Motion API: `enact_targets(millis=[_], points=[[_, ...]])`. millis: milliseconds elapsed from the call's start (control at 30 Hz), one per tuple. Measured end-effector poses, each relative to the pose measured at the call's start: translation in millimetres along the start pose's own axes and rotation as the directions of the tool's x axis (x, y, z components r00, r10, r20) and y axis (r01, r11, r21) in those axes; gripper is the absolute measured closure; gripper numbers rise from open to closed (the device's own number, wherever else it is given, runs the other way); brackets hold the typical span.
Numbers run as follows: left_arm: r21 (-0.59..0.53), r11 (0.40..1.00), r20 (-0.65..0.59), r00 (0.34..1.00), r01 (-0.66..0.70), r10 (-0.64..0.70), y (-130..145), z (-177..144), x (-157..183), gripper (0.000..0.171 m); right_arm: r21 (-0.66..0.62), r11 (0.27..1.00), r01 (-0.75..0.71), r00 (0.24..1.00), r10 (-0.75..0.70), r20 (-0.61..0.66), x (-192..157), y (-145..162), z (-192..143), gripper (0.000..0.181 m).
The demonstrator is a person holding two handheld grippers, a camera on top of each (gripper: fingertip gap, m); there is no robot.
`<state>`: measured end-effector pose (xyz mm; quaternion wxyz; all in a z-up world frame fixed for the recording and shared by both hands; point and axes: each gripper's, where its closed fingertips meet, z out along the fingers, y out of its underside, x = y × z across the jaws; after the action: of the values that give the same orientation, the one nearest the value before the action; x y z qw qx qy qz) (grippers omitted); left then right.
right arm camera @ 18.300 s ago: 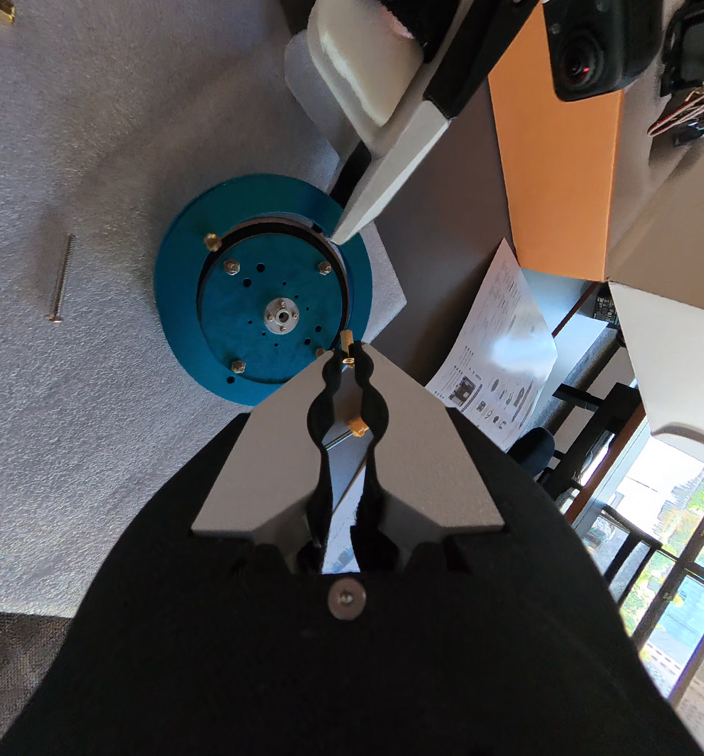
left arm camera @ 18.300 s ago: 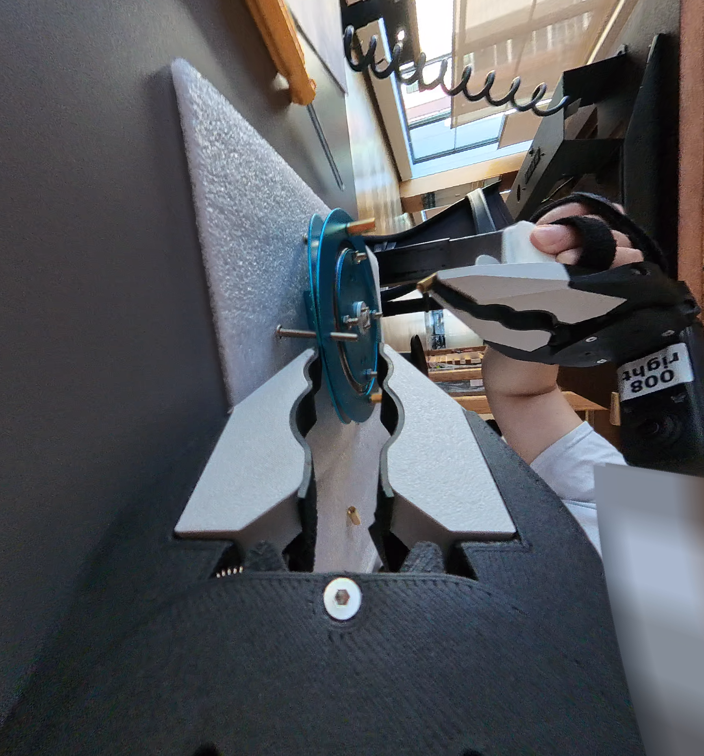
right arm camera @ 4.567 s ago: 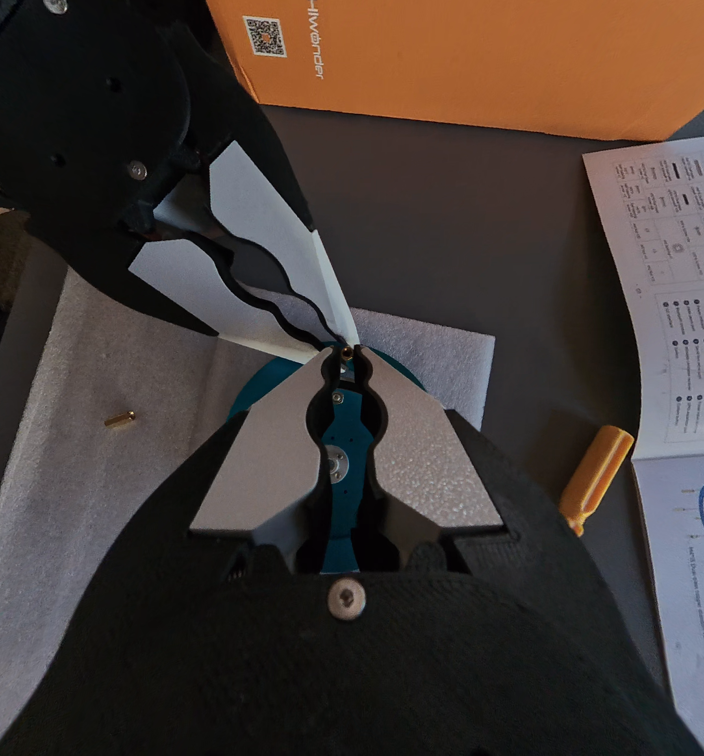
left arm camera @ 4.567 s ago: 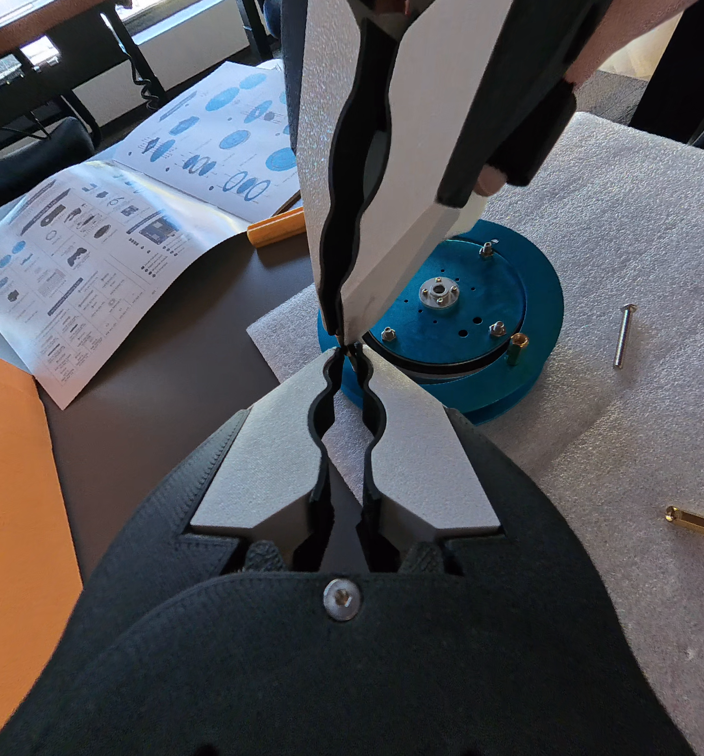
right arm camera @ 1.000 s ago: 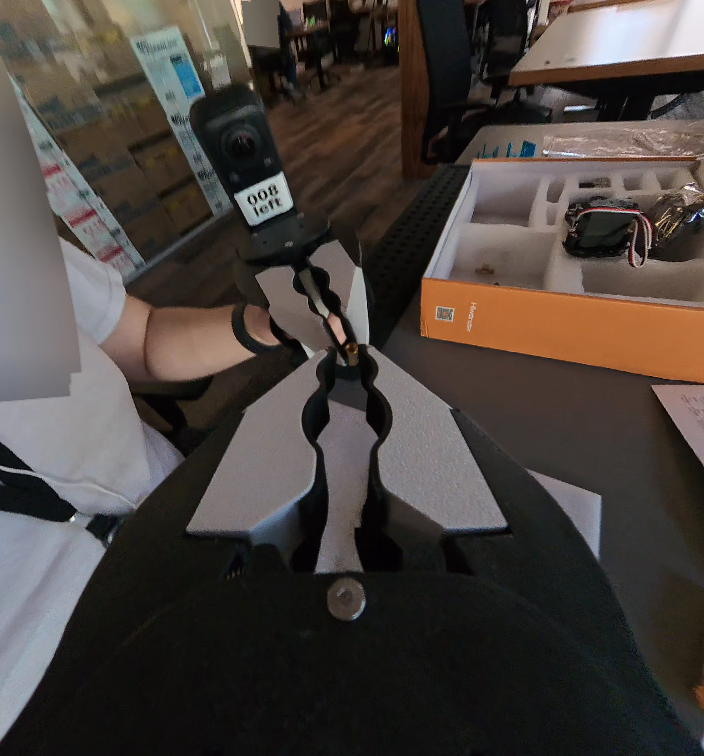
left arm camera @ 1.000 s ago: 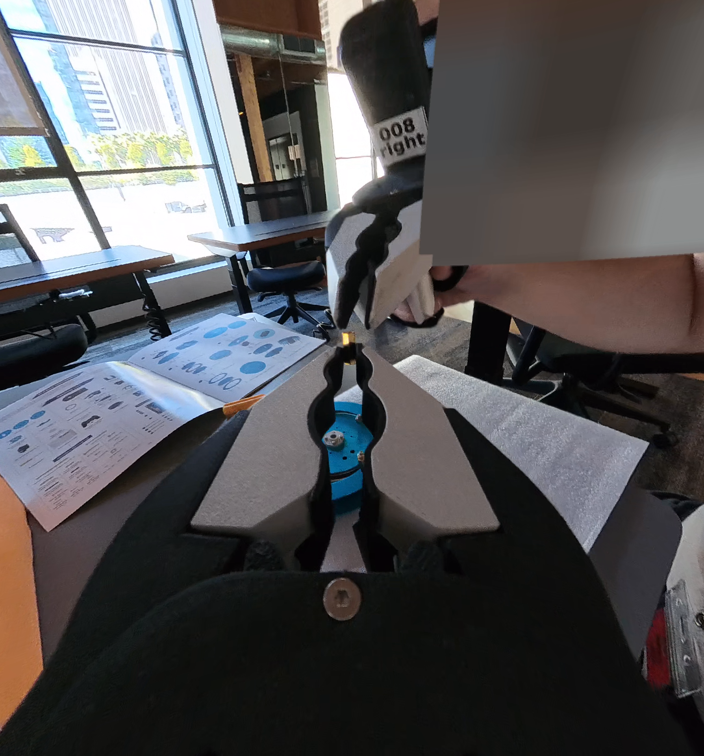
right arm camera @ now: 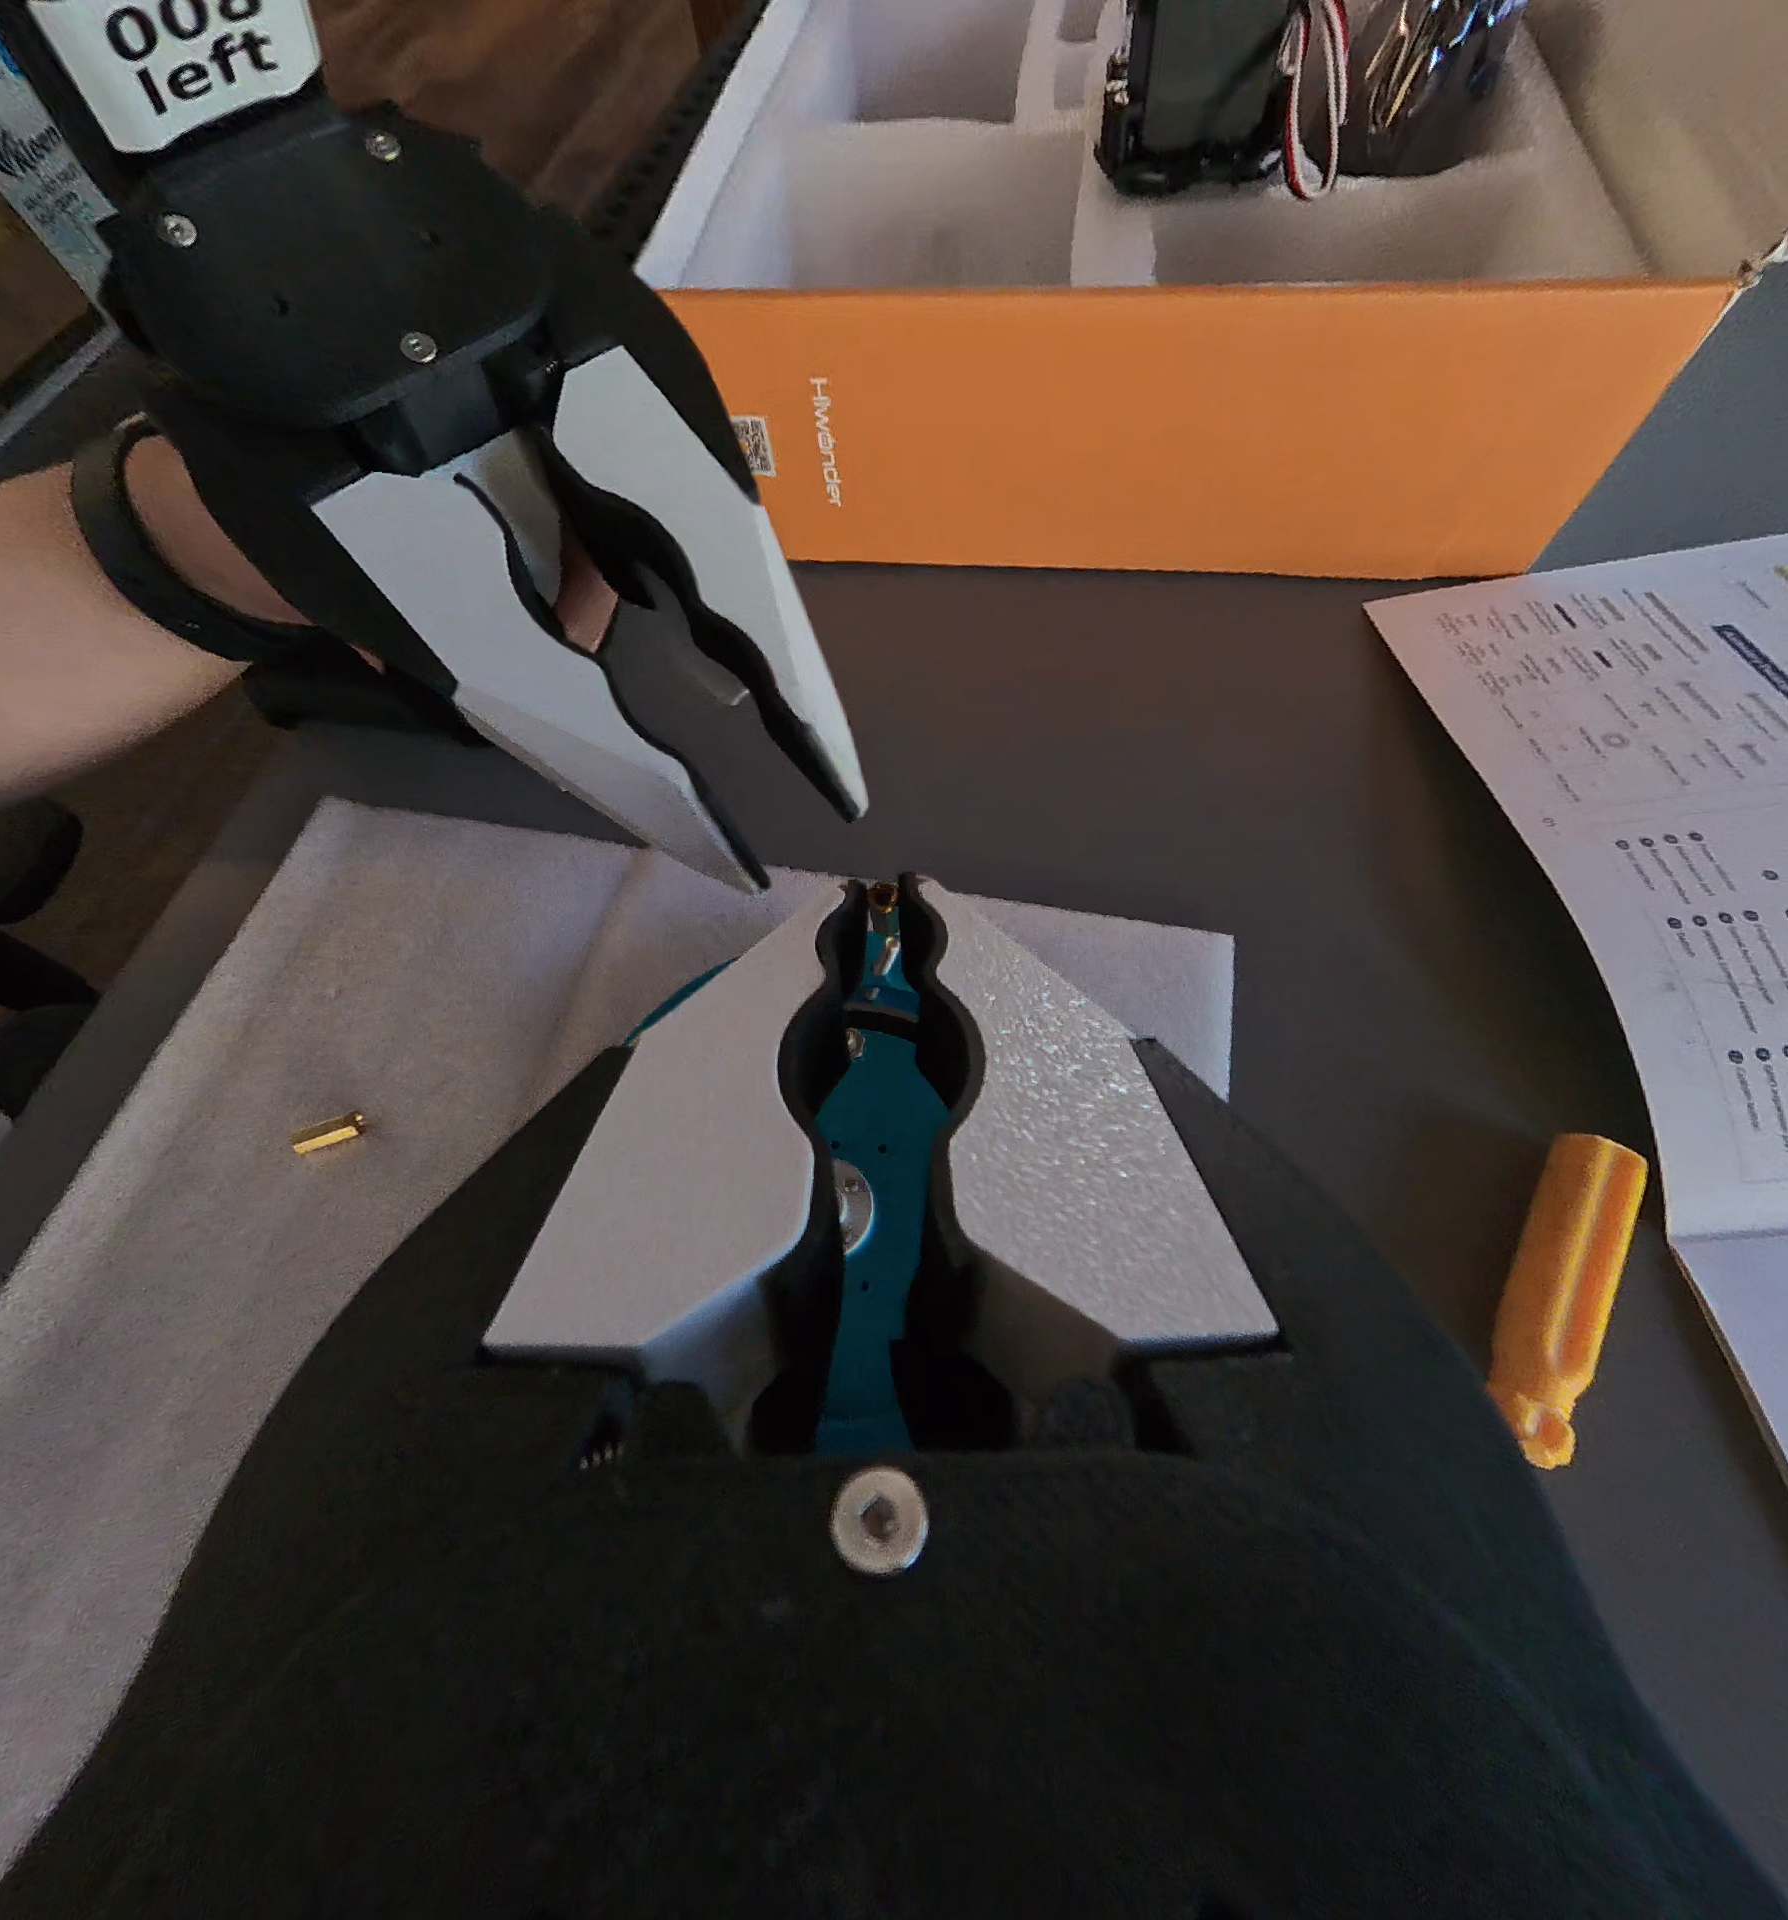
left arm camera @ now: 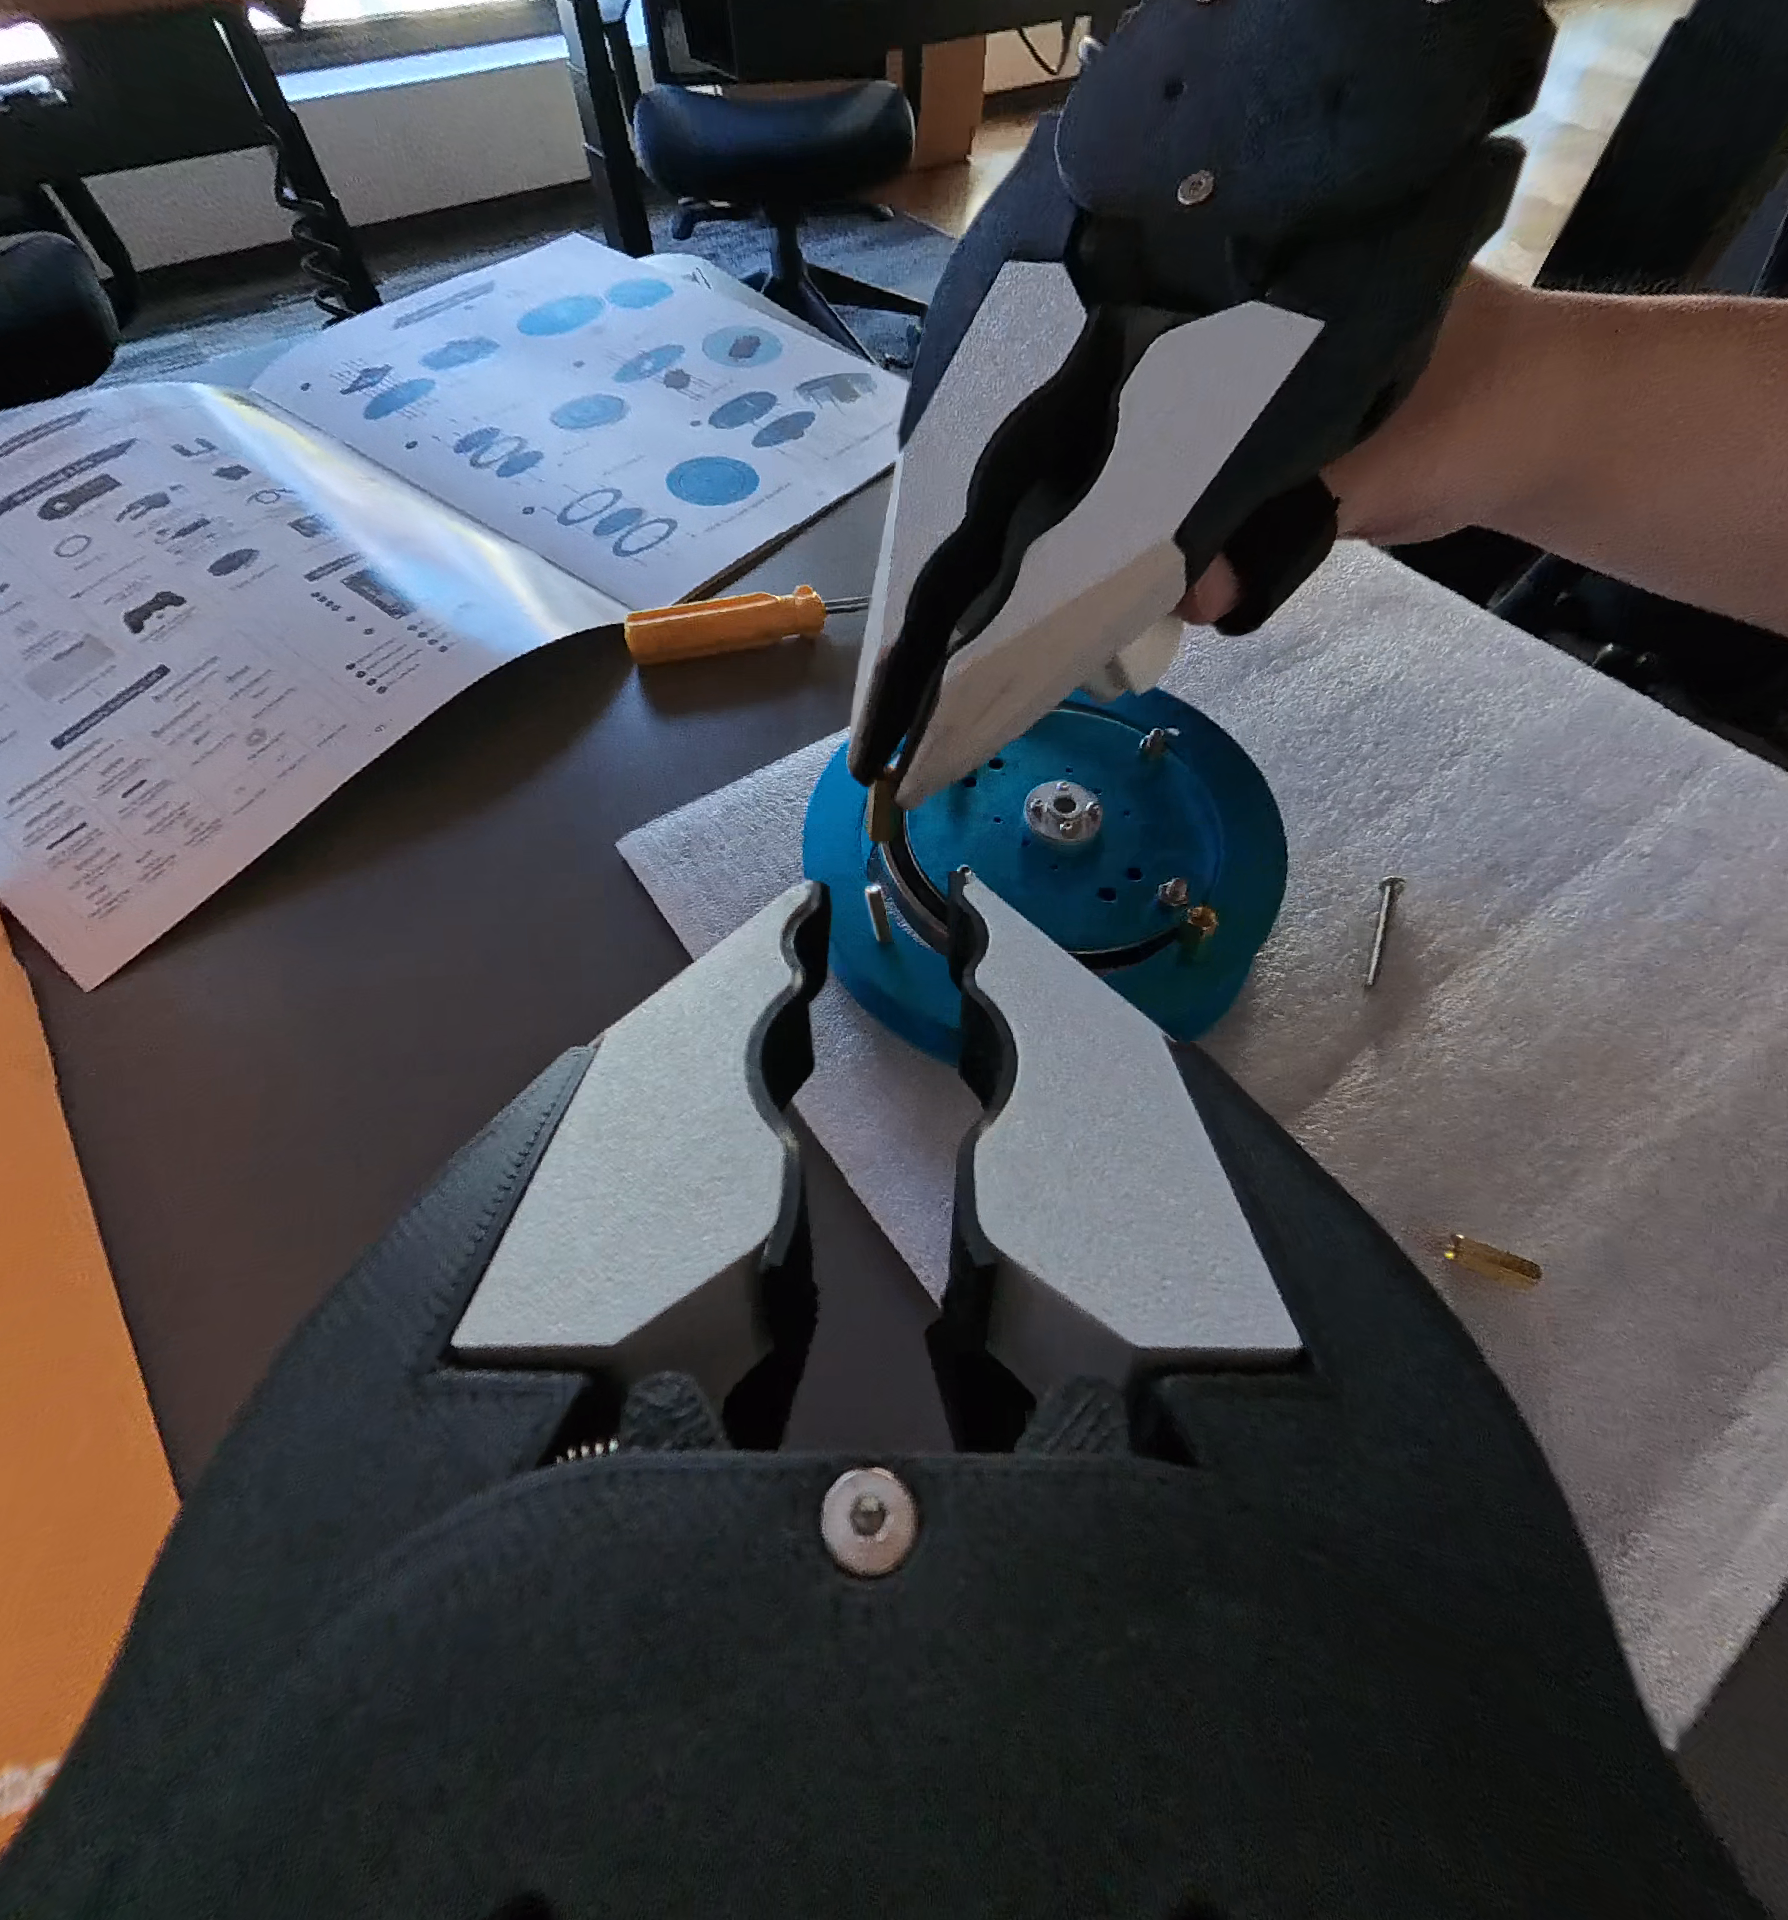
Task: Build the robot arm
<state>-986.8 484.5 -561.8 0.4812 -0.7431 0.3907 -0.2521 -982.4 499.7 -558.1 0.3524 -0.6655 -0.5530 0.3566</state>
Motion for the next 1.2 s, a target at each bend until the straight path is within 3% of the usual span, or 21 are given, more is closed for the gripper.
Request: enact_targets(millis=[200, 833, 1033, 1200], points=[[-0.038, 0.998, -0.025, 0.999, -0.048, 0.047, 7, 10, 1, 0.153, -0.026, 1.000, 0.000, 1.000, 0.000, 0.006, 1, 6, 6, 0.177], [-0.035, 0.999, -0.049, 0.999, -0.010, 0.008, 14, 8, 1, 0.152, -0.072, 0.997, -0.004, 1.000, 0.005, 0.020, 0, 13, 13, 0.176], [-0.067, 0.998, 0.003, 1.000, 0.002, -0.002, 19, 9, -10, 0.158, -0.129, 0.990, 0.049, 0.999, -0.049, 0.005, 0, 13, 14, 0.176], [-0.035, 0.999, -0.048, 0.999, 0.023, -0.025, 12, 12, -5, 0.157, -0.176, 0.981, 0.082, 0.996, -0.084, -0.006, -1, 13, 14, 0.176]])
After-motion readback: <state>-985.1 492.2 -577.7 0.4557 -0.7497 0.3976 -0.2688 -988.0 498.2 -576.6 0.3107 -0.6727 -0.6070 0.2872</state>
